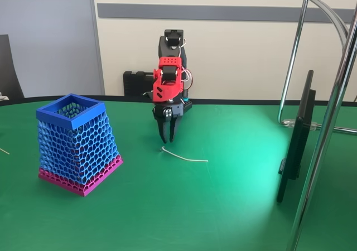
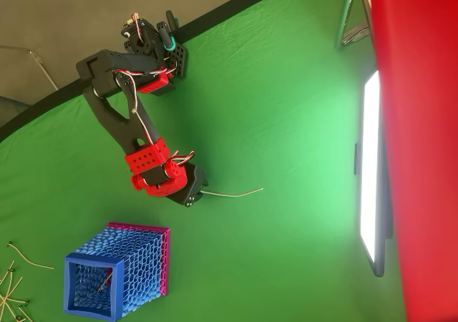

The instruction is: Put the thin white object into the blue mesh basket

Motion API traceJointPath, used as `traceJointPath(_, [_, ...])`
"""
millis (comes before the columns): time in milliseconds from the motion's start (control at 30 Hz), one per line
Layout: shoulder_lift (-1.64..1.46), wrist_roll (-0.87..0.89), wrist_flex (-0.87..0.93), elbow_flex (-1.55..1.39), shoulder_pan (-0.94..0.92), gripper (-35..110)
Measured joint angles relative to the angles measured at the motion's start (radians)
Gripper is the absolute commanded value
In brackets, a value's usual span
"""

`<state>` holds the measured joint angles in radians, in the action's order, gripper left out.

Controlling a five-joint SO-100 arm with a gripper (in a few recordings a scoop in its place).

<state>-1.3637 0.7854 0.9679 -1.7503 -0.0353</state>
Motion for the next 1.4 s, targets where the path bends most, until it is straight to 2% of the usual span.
traceJointPath(567, [0.166, 0.018, 0.04, 0.15, -0.04, 11])
traceJointPath(1400, [0.336, 0.003, 0.23, 0.362, -0.08, 11])
